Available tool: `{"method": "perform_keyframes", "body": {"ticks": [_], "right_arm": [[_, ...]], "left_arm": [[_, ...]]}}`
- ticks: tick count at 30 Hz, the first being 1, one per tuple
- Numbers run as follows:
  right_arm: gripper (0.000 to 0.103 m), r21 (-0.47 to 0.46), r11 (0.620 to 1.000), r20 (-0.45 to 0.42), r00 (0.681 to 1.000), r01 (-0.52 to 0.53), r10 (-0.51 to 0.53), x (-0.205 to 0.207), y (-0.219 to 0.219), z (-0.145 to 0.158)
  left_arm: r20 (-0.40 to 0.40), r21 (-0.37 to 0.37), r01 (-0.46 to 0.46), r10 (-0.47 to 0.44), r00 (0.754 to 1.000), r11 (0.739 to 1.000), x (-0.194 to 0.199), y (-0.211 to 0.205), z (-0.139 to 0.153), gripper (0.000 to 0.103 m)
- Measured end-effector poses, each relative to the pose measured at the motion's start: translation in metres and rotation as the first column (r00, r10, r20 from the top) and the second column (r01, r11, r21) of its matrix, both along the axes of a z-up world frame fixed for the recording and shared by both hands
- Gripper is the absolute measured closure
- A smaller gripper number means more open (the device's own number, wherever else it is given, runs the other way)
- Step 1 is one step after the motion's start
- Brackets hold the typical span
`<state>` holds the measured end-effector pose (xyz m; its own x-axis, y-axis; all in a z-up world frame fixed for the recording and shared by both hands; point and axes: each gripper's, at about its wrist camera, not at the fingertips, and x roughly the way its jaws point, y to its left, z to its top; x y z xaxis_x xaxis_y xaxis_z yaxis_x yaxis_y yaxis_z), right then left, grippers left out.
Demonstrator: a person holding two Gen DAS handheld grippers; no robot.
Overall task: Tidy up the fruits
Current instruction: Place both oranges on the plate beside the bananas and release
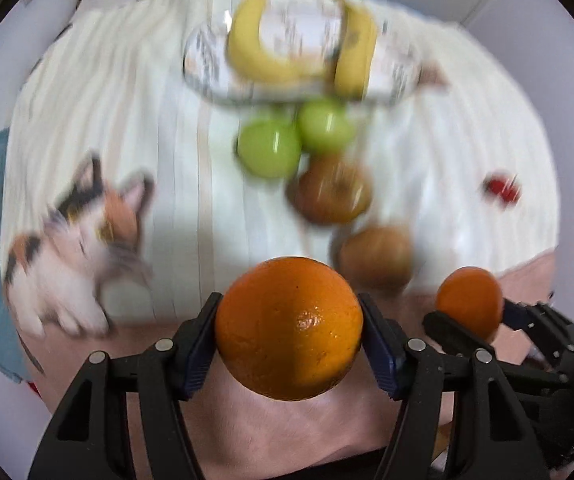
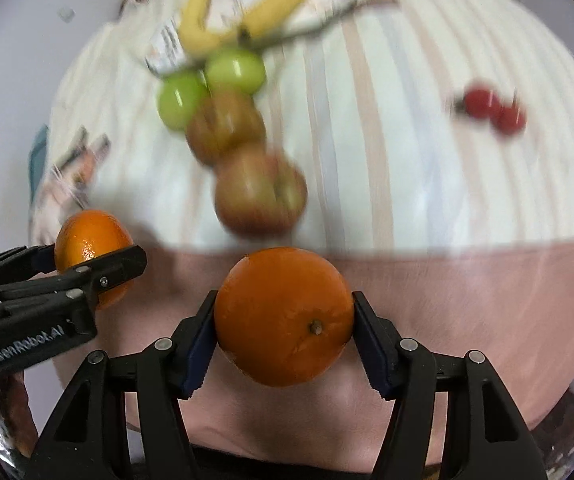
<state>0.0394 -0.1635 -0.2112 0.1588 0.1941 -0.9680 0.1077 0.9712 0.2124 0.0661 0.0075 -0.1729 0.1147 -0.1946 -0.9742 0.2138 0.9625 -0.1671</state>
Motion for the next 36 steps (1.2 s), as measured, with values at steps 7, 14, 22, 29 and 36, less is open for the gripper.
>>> {"method": "perform_keyframes", "body": {"ticks": [7,14,22,29,36], "right_arm": [[0.038,-0.015,1.000,0.140,0.990,0.000,0.002,0.109,-0.037,0.052],[0.038,-0.063,0.998,0.093,0.996,0.000,0.006,0.226,-0.064,0.025],[0.038,-0.051,0.998,-0.006,1.000,-0.022,0.022,0.274,-0.073,-0.024],[0.035,-0.054,0.998,-0.026,0.999,-0.039,0.038,0.284,-0.074,-0.038],[0.018,-0.039,0.999,-0.026,0.999,-0.030,0.029,0.294,-0.071,-0.030]], "left_arm": [[0.076,-0.035,0.006,-0.003,0.997,0.999,0.137,-0.052,0.035,0.040],[-0.003,0.012,0.031,-0.031,1.000,0.999,0.252,-0.094,-0.017,0.040],[-0.139,0.031,0.036,-0.032,0.990,0.999,0.303,-0.106,-0.079,0.040],[-0.198,0.035,0.026,-0.019,0.980,0.999,0.308,-0.103,-0.097,0.039],[-0.200,0.019,0.005,-0.002,0.980,1.000,0.308,-0.096,-0.103,0.036]]}}
